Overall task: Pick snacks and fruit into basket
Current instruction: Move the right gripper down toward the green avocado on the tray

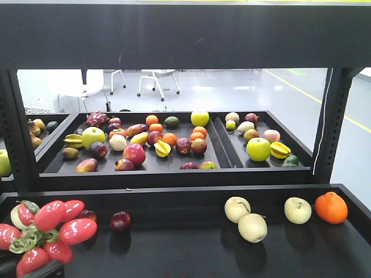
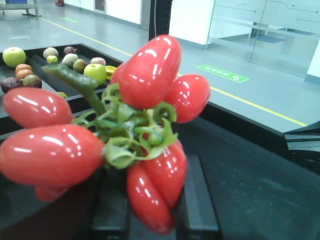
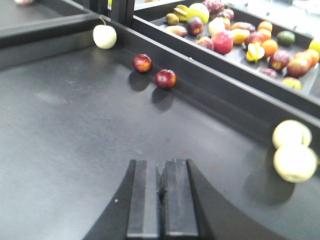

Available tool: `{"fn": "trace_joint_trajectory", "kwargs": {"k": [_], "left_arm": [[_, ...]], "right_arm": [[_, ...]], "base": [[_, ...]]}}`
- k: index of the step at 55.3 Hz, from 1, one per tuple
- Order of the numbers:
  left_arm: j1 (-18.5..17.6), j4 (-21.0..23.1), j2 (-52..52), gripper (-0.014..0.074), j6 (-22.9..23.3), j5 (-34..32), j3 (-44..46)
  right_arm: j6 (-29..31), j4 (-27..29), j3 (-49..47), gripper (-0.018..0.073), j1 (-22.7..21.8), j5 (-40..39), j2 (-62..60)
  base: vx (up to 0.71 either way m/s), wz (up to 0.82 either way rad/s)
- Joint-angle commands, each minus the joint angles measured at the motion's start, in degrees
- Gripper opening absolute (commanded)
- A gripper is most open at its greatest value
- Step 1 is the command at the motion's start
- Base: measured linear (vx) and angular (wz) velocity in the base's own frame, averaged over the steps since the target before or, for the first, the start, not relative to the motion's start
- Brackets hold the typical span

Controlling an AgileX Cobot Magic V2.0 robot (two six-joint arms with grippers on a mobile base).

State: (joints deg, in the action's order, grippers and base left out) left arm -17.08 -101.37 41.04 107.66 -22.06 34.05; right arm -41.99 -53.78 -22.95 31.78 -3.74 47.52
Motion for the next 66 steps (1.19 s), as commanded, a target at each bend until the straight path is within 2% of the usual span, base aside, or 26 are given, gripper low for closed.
{"fn": "trace_joint_trajectory", "kwargs": {"k": [1,9,18,28,35,42,48,54,60,66], "left_arm": [[-0.01,-1.06,-0.29,0.0,0.0,1.6,1.46],[-0.01,-1.06,-0.29,0.0,0.0,1.54,1.46],[-0.01,-1.06,-0.29,0.0,0.0,1.33,1.46],[-0.01,-1.06,-0.29,0.0,0.0,1.27,1.46],[-0.01,-1.06,-0.29,0.0,0.0,1.14,1.46],[-0.01,-1.06,-0.29,0.0,0.0,1.1,1.46],[-0.01,-1.06,-0.29,0.0,0.0,0.88,1.46],[-0.01,-1.06,-0.29,0.0,0.0,0.88,1.46],[-0.01,-1.06,-0.29,0.0,0.0,0.88,1.46],[-0.01,-1.06,-0.29,0.0,0.0,0.88,1.46]], "right_arm": [[1.13,0.08,-1.84,0.0006,-0.21,-2.57,-0.17],[1.13,0.08,-2.79,0.0042,-0.21,-1.1,-0.17],[0.12,0.56,-7.21,0.0149,-0.21,2.28,-0.17],[-9.15,0.02,-12.88,0.03,-0.57,10.86,2.3],[-14.87,-0.12,-16.58,0.0381,-3.33,9.27,5.69],[-16.38,0.13,-19.69,0.0401,-7.37,6.99,10.36],[-19.89,0.47,-22.2,0.0401,-11.11,5.72,14.43],[-23.2,0.42,-24.55,0.0401,-14.89,1.23,19.47],[-23.54,0.42,-26.55,0.0401,-16.37,-1.76,24.32],[-23.54,0.3,-29.05,0.0401,-16.31,-1.38,29.45]], "base": [[0.0,0.0],[0.0,0.0],[0.0,0.0],[0.0,0.0],[0.0,0.0],[0.0,0.0],[0.0,0.0],[0.0,0.0],[0.0,0.0],[0.0,0.0]]}}
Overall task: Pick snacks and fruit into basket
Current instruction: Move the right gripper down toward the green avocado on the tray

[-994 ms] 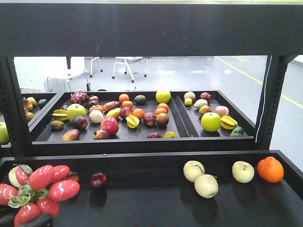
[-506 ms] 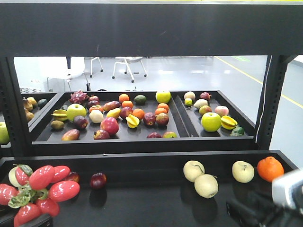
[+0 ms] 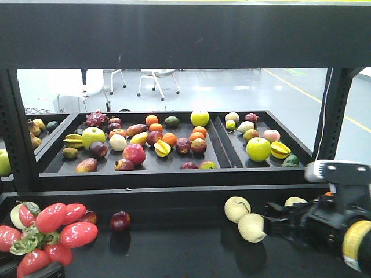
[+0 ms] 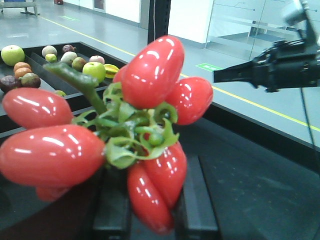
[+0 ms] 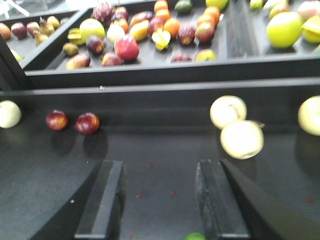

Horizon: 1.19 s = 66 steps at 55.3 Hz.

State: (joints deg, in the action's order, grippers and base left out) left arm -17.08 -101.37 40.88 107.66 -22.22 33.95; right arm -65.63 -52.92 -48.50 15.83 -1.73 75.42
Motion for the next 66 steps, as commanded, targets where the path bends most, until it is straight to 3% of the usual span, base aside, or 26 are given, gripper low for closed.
{"fn": "trace_joint_trajectory", "kwargs": {"k": [1,13,30,66], "left_arm": [[-0.01,-1.06,-0.14,0.0,0.0,1.04,1.56],[-0.01,-1.06,-0.14,0.0,0.0,1.04,1.56],[-0.01,-1.06,-0.14,0.0,0.0,1.04,1.56],[-0.01,-1.06,-0.14,0.0,0.0,1.04,1.56]], "right_arm": [[0.1,-0.56,-3.83,0.0401,-0.36,-3.39,2.26],[0.4,-0.97,-8.88,0.0433,-0.36,-3.47,12.37],[11.44,-0.94,-10.54,0.0446,-0.36,-8.9,20.49],[5.21,-0.51,-10.24,0.047,-0.25,-9.19,22.59]], "base": [[0.0,0.0],[0.0,0.0],[0.0,0.0],[0.0,0.0]]}}
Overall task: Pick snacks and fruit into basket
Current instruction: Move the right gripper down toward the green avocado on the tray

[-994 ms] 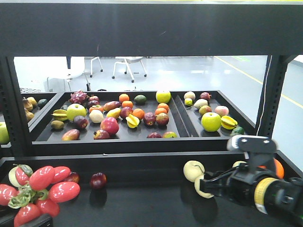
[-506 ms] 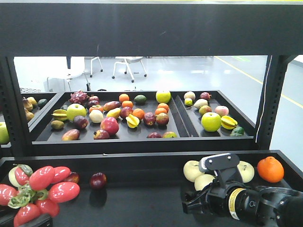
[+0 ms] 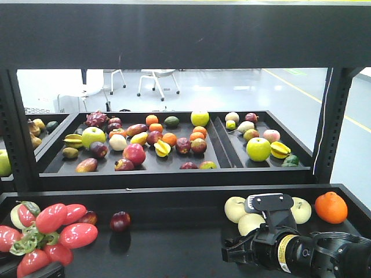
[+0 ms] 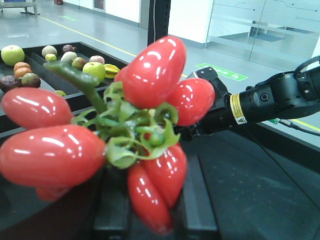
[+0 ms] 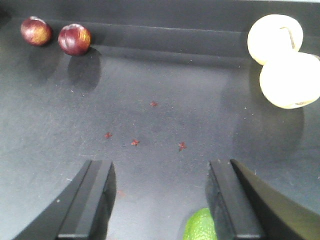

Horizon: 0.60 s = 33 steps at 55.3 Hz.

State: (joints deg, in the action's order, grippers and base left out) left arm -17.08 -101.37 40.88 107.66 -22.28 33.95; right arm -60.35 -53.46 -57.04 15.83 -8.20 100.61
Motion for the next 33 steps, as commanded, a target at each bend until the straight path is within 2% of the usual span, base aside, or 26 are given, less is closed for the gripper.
{"fn": "trace_joint_trajectory", "kwargs": {"k": [1,17,28,33], "left_arm": [[-0.01,-1.06,-0.14,0.0,0.0,1.1,1.56],[-0.01,-1.06,-0.14,0.0,0.0,1.1,1.56],[-0.06,-1.06,-0.14,0.0,0.0,1.1,1.56],[-0.06,-1.06,-0.14,0.0,0.0,1.1,1.56]], "right_arm": [[-0.07,0.03,-1.7,0.0471,-0.25,-2.72,-2.59],[-0.25,-0.01,-1.7,0.0533,-0.25,-0.93,-2.59],[-0.4,0.02,-1.7,0.0642,-0.25,0.5,-2.59],[-2.23,0.2,-1.7,0.068,-0.25,0.5,-2.59]], "base": [[0.0,0.0],[0.0,0.0],[0.0,0.0],[0.0,0.0]]}}
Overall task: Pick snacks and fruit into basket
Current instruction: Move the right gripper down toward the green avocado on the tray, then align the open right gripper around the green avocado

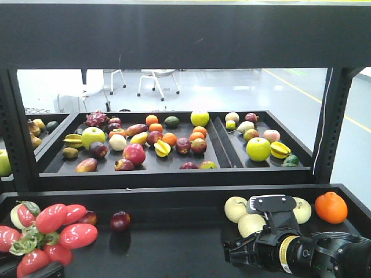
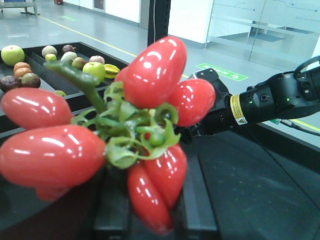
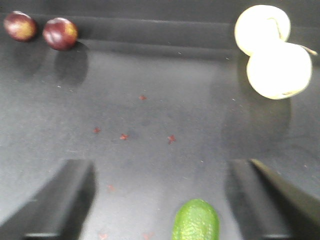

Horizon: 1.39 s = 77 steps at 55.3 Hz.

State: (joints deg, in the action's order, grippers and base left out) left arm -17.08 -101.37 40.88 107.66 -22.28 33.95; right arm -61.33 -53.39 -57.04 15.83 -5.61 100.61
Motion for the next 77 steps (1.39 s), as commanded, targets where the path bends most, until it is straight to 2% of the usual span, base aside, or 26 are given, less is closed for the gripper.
{"fn": "trace_joint_trajectory", "kwargs": {"k": [1,6,10,29,48,58,77], "left_arm": [[-0.06,-1.06,-0.14,0.0,0.0,1.1,1.56],[-0.06,-1.06,-0.14,0.0,0.0,1.1,1.56],[-0.06,-1.06,-0.14,0.0,0.0,1.1,1.56],[-0.06,-1.06,-0.14,0.0,0.0,1.1,1.56],[-0.06,-1.06,-0.14,0.0,0.0,1.1,1.56],[-0.06,-1.06,-0.14,0.0,0.0,1.1,1.56],[-0.06,-1.06,-0.14,0.0,0.0,1.1,1.56]], "right_arm": [[-1.82,0.13,-1.7,0.0685,-0.25,-2.1,-2.59],[-6.63,0.08,-1.7,0.0699,-0.25,-2.1,-2.59],[-8.14,-0.38,-1.7,0.0698,-0.25,-2.07,-2.41],[-7.42,-0.39,-1.7,0.0653,-0.25,-1.94,3.61],[-6.37,-0.37,-1.76,0.0528,-0.25,-2.99,5.33],[-3.93,-0.37,-1.95,0.0541,-0.25,-2.88,5.99],[-3.55,-0.51,-2.5,0.0595,-0.25,-2.28,8.78]], "base": [[0.0,0.0],[0.0,0.0],[0.0,0.0],[0.0,0.0],[0.0,0.0],[0.0,0.0],[0.0,0.0]]}}
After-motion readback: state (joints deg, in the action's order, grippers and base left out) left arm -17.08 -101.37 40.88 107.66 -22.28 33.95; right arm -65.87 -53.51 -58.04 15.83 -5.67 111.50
